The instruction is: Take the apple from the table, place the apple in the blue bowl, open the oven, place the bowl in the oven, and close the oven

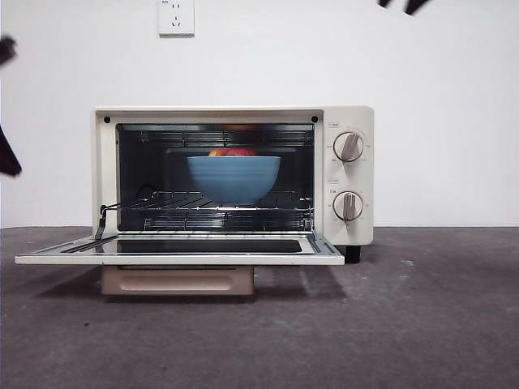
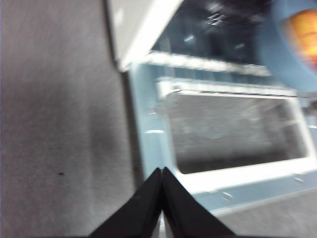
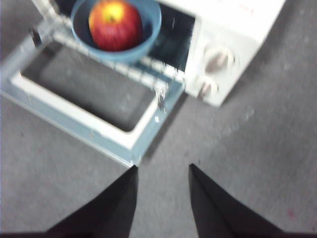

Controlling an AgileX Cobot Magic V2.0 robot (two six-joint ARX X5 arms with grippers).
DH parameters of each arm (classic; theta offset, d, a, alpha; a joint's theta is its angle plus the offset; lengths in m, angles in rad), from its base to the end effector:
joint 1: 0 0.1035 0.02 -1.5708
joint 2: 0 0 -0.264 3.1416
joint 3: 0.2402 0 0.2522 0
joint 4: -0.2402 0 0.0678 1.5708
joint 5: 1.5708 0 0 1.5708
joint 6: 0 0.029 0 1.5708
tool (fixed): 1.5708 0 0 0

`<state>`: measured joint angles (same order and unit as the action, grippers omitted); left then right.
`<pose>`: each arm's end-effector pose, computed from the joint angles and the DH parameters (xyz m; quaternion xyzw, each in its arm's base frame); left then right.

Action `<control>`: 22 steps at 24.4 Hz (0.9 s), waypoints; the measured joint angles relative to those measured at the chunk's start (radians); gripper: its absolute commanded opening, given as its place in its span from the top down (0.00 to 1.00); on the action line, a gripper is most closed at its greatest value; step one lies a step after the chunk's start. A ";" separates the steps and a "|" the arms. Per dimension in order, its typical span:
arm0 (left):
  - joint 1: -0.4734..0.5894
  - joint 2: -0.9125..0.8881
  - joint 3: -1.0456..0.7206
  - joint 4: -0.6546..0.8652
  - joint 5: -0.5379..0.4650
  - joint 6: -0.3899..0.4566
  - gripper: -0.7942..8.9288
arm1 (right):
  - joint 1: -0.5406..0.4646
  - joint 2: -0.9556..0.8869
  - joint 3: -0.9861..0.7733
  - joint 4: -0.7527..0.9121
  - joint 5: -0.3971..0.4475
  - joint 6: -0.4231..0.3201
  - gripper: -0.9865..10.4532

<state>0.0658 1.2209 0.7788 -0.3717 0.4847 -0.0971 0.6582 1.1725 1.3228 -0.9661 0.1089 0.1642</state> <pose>0.2411 0.0023 0.2330 -0.1510 0.3897 -0.1722 0.8920 0.1736 0.1303 0.3725 -0.0755 0.3870 0.2179 0.8928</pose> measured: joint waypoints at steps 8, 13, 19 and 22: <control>0.002 0.249 0.000 0.145 0.000 0.000 0.91 | 0.000 -0.222 -0.295 0.051 0.000 0.012 0.77; -0.038 0.350 0.000 0.206 0.001 0.000 0.91 | 0.000 -0.292 -0.329 0.061 0.000 0.032 0.77; -0.089 0.404 0.000 0.233 -0.006 -0.002 0.91 | 0.000 -0.314 -0.329 0.065 0.000 0.046 0.77; -0.084 0.409 0.000 0.242 0.055 -0.009 0.91 | 0.000 -0.316 -0.329 0.065 0.000 0.047 0.77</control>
<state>-0.0177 1.6299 0.7784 -0.1299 0.5400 -0.1062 0.6582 0.8566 0.9936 -0.9012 0.1089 0.2108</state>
